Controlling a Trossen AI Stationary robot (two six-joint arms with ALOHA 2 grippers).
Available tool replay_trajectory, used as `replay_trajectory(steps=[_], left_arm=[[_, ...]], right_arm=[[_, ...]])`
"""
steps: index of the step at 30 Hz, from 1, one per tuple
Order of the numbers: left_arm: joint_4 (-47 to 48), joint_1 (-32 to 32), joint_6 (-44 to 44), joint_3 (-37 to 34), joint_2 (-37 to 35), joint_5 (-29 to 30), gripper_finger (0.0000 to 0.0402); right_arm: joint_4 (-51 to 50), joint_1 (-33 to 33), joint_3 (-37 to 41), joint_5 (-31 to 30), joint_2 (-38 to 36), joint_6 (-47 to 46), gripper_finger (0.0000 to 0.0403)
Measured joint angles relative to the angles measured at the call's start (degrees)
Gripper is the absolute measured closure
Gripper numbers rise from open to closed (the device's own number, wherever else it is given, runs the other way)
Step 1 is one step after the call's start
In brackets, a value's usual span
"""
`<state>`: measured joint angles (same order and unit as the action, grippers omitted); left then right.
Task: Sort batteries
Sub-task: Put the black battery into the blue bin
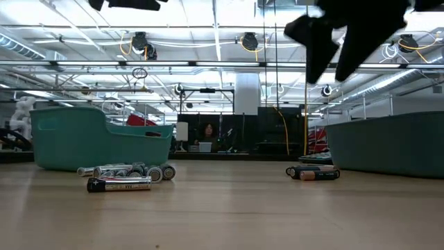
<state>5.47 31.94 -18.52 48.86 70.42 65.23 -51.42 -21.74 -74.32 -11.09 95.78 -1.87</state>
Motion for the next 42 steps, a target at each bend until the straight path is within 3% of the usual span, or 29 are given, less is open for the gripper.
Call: replay_trajectory(steps=[5, 10, 16, 22, 28, 33, 42], left_arm=[[3.62, 0.43, -4.8, 0.0, 0.1, -0.29, 0.0215], [5.98, 0.53, -8.24, 0.0, 0.1, -5.83, 0.0215], [7.69, 0.55, -10.8, 0.0, 0.1, -6.3, 0.0215], [7.71, 0.71, -8.5, 0.0, 1.21, -11.57, 0.0215], [6.62, 2.22, -5.12, 0.0, 2.99, -18.84, 0.0215], [6.5, 3.87, -6.36, 0.0, 3.31, -18.85, 0.0215], [6.63, 5.31, -7.12, 0.0, 3.31, -17.89, 0.0215]], right_arm=[[-1.12, 1.2, -0.04, 2.39, 5.14, 2.0, 0.0188], [2.97, 1.22, -0.06, 5.25, 7.65, 5.69, 0.0188], [4.42, 2.17, -0.11, 6.49, 10.46, 6.01, 0.0188], [4.95, 2.32, -0.09, 6.41, 13.27, 6.95, 0.0196], [5.93, 4.14, -0.09, 6.56, 13.58, 7.04, 0.023], [6.82, 5.01, -0.07, 8.07, 13.58, 7.04, 0.0257], [9.47, 1.95, -0.07, 7.65, 13.58, 5.27, 0.0256]])
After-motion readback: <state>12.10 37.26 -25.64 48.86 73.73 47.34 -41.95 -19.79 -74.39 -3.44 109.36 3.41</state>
